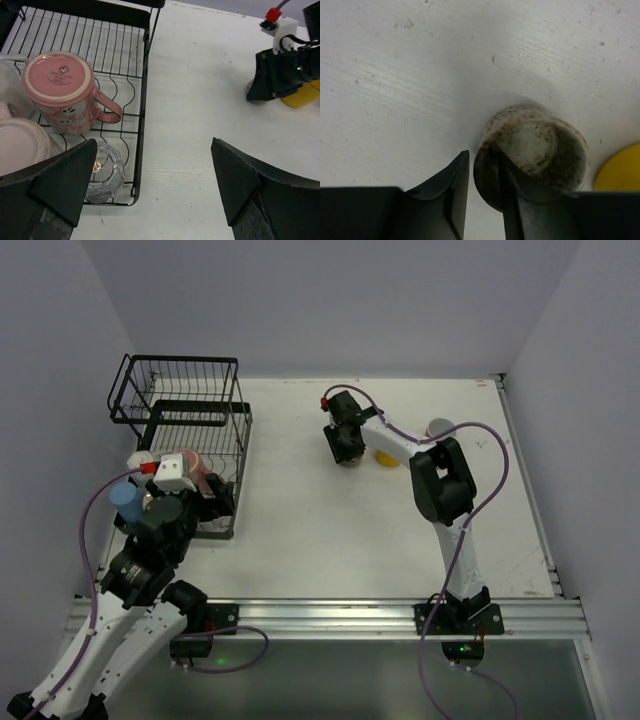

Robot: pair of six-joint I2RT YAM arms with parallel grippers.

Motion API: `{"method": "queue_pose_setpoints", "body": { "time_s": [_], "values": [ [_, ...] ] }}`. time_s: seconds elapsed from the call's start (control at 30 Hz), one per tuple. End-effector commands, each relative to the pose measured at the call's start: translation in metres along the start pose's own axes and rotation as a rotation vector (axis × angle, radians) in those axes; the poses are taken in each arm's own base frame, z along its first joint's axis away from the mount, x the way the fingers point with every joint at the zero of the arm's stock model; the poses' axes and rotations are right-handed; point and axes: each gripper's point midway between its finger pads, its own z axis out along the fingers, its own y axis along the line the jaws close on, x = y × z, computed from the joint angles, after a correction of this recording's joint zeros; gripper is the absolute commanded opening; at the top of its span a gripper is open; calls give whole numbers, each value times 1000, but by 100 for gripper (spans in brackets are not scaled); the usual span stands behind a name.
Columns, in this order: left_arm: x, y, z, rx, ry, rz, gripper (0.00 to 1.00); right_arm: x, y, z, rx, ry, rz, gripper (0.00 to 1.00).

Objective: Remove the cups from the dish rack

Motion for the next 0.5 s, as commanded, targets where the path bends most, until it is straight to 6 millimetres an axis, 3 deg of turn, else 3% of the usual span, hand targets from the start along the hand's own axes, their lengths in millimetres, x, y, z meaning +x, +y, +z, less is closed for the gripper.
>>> {"method": "queue_pose_setpoints", "body": {
  "time_s": [0.0, 0.03, 0.13, 0.17, 0.23, 0.27, 0.3, 0.37, 0.47],
  "values": [
    [6, 14, 6, -101, 30, 5, 100, -7, -9, -14, 54, -7, -23, 38],
    [9, 16, 6, -116, 46, 3, 100, -7, -9, -16, 48, -11, -19, 49],
    [14, 16, 8, -136, 70, -48, 100, -19, 0, -37, 0, -69, 1, 63],
    [15, 15, 9, -142, 73, -83, 100, -30, 4, -53, -27, -114, 12, 69],
    [21, 20, 10, -177, 70, -134, 100, -41, 12, -77, -75, -171, 30, 75],
    [20, 21, 9, -190, 58, -160, 100, -39, 12, -75, -76, -169, 36, 78],
    [23, 25, 10, -210, 53, -178, 100, -49, 16, -97, -103, -222, 43, 82],
    [23, 32, 10, -250, 21, -234, 100, -49, 28, -113, -167, -262, 52, 92],
    [36, 39, 12, -299, 39, -272, 100, -45, 40, -149, -237, -341, 60, 98]
  ]
}}
